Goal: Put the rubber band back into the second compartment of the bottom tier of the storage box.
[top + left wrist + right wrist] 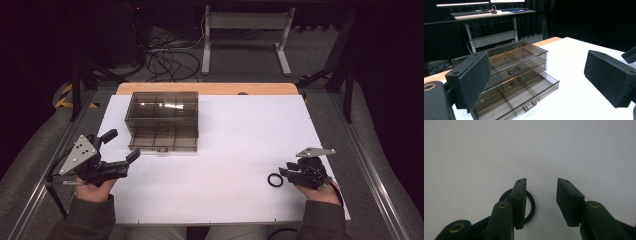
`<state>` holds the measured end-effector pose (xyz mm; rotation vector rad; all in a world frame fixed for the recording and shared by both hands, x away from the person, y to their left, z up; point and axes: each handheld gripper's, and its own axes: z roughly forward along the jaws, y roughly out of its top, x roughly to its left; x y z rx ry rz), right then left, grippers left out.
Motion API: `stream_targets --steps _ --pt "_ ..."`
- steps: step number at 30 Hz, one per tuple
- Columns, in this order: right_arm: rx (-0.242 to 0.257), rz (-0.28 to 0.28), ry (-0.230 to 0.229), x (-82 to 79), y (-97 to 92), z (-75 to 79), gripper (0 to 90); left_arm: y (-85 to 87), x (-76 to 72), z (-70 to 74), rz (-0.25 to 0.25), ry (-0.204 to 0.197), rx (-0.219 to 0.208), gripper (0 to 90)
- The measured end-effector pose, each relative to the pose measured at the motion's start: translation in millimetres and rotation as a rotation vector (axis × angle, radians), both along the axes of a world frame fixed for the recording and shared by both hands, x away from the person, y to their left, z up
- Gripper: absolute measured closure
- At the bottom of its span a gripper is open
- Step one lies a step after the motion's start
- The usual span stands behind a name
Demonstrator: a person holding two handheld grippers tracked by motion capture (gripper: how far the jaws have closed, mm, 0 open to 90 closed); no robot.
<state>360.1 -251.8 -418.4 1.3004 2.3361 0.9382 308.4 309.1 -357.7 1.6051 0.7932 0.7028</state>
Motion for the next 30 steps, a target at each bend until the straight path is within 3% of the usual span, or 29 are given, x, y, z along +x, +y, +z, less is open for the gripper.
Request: stream_targets --steps 17,20,30 --pt "-0.061 0.04 0.073 5.3 8.2 -16.4 67.8 -0.8 0.0 -0.9 -0.004 0.004 0.002 8.0" --pt "-0.092 0.051 0.08 6.0 9.2 -19.3 69.2 -1.3 -0.1 -0.9 -0.006 0.004 0.003 8.1" --pt "-0.131 0.049 0.073 5.3 13.4 -20.3 73.6 -2.3 -1.4 0.3 -0.008 -0.003 0.005 8.1"
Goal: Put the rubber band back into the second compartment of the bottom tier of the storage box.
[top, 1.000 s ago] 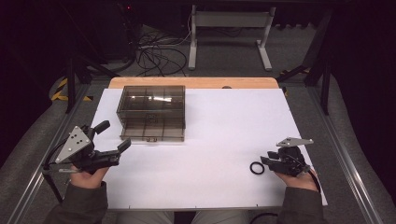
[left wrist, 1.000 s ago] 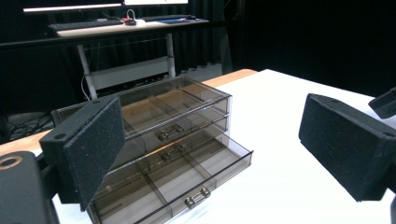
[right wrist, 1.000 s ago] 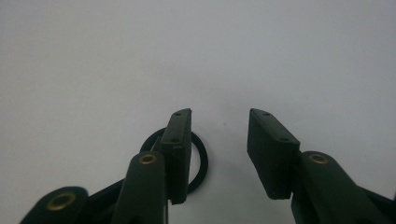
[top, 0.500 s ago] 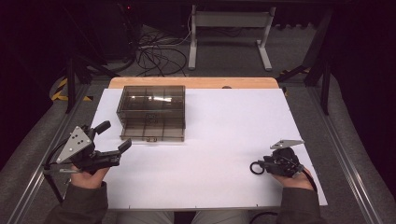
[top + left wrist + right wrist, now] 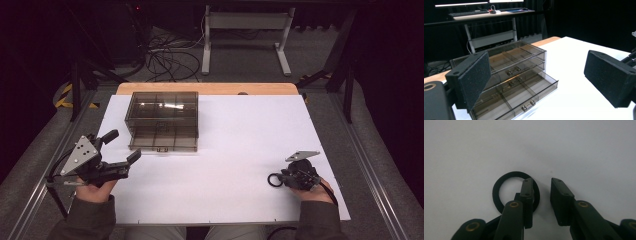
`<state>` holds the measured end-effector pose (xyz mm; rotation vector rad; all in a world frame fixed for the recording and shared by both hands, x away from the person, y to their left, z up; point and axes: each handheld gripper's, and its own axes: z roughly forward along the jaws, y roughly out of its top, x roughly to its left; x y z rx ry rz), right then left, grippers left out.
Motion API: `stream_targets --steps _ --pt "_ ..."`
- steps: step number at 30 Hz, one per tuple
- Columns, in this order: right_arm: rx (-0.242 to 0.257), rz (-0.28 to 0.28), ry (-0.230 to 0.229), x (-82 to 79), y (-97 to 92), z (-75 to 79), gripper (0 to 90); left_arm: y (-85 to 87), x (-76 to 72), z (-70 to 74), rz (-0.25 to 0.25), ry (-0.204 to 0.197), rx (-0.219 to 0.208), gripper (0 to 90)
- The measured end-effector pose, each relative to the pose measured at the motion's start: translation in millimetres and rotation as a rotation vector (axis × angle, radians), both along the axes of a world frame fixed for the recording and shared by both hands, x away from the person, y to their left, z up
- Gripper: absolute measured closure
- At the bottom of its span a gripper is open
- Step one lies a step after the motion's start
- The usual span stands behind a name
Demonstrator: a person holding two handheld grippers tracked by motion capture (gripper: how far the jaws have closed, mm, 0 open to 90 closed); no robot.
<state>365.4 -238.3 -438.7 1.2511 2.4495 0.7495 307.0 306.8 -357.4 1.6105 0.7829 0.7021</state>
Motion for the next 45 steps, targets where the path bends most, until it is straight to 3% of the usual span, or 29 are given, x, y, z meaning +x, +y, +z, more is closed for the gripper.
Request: stream_targets --steps 5,10,18,22,23,35,45 --pt "-0.022 0.016 0.003 -1.0 4.9 0.8 80.3 -0.3 0.4 -0.9 0.001 0.003 -0.003 8.1" --pt "-0.005 0.013 0.005 -0.9 5.5 0.1 86.2 -1.0 -0.4 -0.2 -0.002 0.001 -0.001 8.1" --pt "-0.01 0.019 -0.019 -0.5 8.0 -0.1 87.8 -1.4 0.1 -1.0 -0.002 0.006 0.003 8.1" --pt "0.023 0.027 -0.04 -0.1 9.6 0.4 87.8 -0.5 0.0 -1.1 0.001 0.002 -0.003 8.0" --pt "0.065 0.023 -0.055 -0.1 8.6 1.8 87.8 -0.4 0.0 -1.2 0.0 0.002 -0.004 8.1" --pt "0.16 -0.032 -0.157 0.9 0.8 8.1 87.8 -1.2 -0.2 -1.7 0.001 0.006 0.006 8.1" --pt "0.179 0.012 -0.225 2.8 10.4 13.6 87.7 -1.1 1.3 -3.4 0.009 0.009 0.007 8.0"
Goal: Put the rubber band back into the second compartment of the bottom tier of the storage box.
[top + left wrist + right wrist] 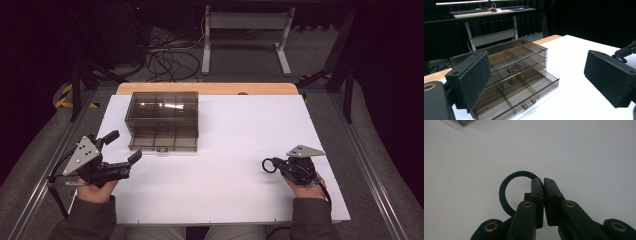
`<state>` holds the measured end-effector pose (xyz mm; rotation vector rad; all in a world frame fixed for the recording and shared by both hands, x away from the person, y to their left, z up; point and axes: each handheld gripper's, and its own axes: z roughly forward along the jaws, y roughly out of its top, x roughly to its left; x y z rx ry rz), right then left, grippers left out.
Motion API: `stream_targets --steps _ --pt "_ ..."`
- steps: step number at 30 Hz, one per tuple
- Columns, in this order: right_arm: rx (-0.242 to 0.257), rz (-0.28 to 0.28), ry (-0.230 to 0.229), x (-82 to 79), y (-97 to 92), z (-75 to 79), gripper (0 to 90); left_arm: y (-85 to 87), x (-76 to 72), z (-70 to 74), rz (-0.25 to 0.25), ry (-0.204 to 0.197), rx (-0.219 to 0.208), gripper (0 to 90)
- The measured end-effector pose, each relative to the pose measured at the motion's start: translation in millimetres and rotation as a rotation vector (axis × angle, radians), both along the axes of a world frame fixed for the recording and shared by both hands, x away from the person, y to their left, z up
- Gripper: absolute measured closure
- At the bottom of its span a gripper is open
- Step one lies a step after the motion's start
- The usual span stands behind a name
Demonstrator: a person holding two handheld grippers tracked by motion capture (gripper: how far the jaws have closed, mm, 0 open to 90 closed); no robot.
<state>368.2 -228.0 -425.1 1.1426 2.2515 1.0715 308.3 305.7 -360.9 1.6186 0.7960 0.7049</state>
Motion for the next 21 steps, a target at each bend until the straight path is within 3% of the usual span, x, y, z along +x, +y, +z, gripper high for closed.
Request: stream_targets --steps 21 --pt "0.058 0.035 -0.11 16.8 29.9 8.4 87.8 -2.7 3.7 -4.6 0.007 0.01 0.001 7.9"
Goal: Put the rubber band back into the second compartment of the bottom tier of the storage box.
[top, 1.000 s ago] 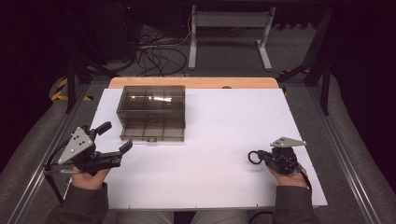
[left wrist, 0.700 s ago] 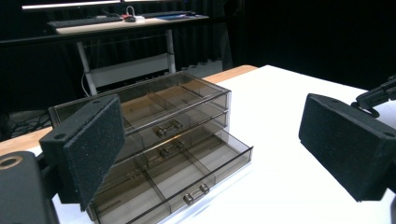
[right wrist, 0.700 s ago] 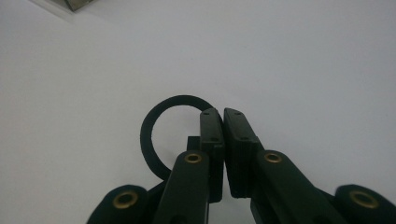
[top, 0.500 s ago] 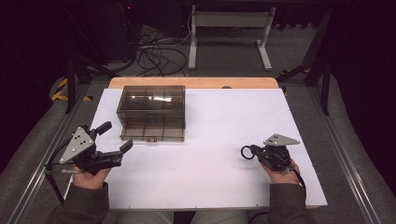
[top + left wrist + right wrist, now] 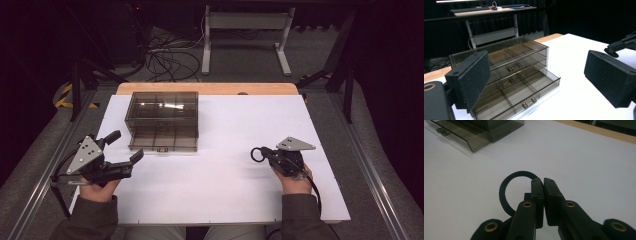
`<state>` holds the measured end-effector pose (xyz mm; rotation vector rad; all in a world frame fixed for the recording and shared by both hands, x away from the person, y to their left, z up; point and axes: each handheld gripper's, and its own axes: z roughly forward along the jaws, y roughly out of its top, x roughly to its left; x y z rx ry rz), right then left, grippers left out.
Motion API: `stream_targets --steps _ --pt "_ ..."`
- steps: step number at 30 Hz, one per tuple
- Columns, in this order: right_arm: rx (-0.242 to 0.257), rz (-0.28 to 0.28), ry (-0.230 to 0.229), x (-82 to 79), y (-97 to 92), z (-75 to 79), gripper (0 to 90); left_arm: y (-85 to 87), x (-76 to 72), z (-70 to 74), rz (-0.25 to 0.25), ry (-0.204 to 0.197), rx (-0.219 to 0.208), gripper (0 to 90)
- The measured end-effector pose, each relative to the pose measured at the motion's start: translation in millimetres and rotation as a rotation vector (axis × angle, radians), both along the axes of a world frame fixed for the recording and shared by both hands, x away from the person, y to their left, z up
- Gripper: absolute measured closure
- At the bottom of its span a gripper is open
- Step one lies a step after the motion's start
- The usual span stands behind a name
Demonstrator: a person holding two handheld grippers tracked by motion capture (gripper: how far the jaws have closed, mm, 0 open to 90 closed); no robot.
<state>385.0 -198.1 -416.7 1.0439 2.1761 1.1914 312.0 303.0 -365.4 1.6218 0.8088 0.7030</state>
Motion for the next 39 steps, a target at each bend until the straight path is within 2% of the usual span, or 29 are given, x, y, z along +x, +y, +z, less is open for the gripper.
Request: stream_targets --steps 7,21,39 --pt "0.015 0.022 -0.013 6.1 11.7 2.5 87.8 0.9 0.7 0.4 0.001 0.001 0.0 7.9" --pt "0.019 0.088 -0.058 16.8 48.3 9.6 87.8 2.8 1.1 1.3 0.001 -0.002 -0.004 7.8" --pt "0.034 0.154 -0.095 23.5 81.2 17.6 87.7 3.0 1.6 1.2 -0.004 0.003 -0.005 7.9"
